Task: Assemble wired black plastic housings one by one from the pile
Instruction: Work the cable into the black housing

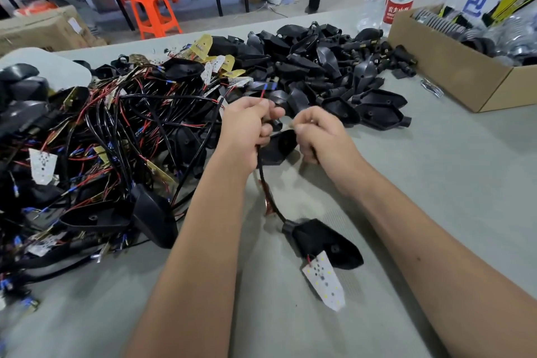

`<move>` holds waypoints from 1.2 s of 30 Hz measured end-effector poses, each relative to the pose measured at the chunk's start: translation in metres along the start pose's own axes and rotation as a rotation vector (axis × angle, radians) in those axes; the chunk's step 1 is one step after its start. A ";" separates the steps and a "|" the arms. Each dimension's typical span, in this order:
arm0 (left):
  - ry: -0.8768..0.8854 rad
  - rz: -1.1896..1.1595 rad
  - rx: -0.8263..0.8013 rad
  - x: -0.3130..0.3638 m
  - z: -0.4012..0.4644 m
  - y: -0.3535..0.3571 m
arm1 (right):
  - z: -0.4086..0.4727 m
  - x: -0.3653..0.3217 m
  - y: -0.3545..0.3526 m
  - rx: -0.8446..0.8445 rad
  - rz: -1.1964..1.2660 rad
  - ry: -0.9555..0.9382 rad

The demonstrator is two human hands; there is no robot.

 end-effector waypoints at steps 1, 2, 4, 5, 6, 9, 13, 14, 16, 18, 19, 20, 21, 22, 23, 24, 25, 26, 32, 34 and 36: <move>-0.011 0.077 -0.047 -0.001 -0.002 0.002 | 0.002 0.002 -0.003 0.051 0.136 0.046; -0.011 0.143 -0.094 -0.001 -0.004 0.005 | 0.003 0.005 -0.007 0.093 0.252 0.077; -0.001 0.249 -0.163 -0.002 -0.008 0.009 | 0.004 0.009 -0.012 0.134 0.380 0.085; 0.001 0.290 -0.184 -0.002 -0.010 0.009 | 0.004 0.010 -0.013 0.129 0.406 0.073; -0.002 0.317 -0.198 -0.001 -0.011 0.010 | 0.005 0.012 -0.014 0.119 0.429 0.059; -0.030 0.339 -0.223 -0.002 -0.013 0.008 | 0.007 0.015 -0.018 0.130 0.559 0.056; -0.089 0.340 -0.198 -0.006 -0.014 0.003 | 0.010 0.016 -0.018 0.140 0.619 0.013; -0.092 0.331 -0.185 -0.006 -0.014 0.001 | 0.010 0.016 -0.018 0.140 0.593 -0.002; -0.082 0.298 -0.171 -0.005 -0.013 -0.001 | 0.009 0.015 -0.018 0.141 0.507 -0.031; -0.061 0.277 -0.170 -0.003 -0.013 -0.003 | 0.008 0.014 -0.020 0.159 0.342 -0.075; -0.054 0.271 -0.173 -0.003 -0.012 -0.003 | 0.007 0.013 -0.021 0.165 0.267 -0.095; -0.051 0.266 -0.177 -0.003 -0.013 -0.004 | 0.007 0.013 -0.021 0.164 0.233 -0.105; -0.050 0.263 -0.179 -0.003 -0.013 -0.004 | 0.007 0.012 -0.021 0.154 0.248 -0.103; -0.051 0.260 -0.180 -0.003 -0.012 -0.005 | 0.007 0.012 -0.020 0.136 0.296 -0.093; -0.052 0.258 -0.181 -0.003 -0.012 -0.005 | 0.006 0.012 -0.019 0.116 0.345 -0.083; -0.053 0.255 -0.180 -0.003 -0.012 -0.005 | 0.006 0.012 -0.019 0.109 0.372 -0.076; -0.053 0.256 -0.178 -0.003 -0.012 -0.006 | 0.006 0.012 -0.019 0.117 0.371 -0.073; -0.050 0.259 -0.175 -0.004 -0.012 -0.007 | 0.006 0.013 -0.020 0.135 0.355 -0.073; -0.010 0.282 -0.153 -0.006 -0.010 -0.008 | 0.010 0.016 -0.025 0.145 0.439 0.006; -0.008 0.307 -0.163 -0.008 -0.009 -0.008 | 0.010 0.015 -0.023 0.136 0.442 0.014; -0.013 0.337 -0.182 -0.010 -0.009 -0.008 | 0.010 0.014 -0.023 0.156 0.427 0.005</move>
Point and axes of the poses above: each hand's wrist, its own z-axis towards the middle knuckle, its own y-axis out of the palm, x = y × z, the point moved 5 cm from there along z, towards the middle knuckle, and after that the axes turned 1 degree about -x, right-handed, at the moved point
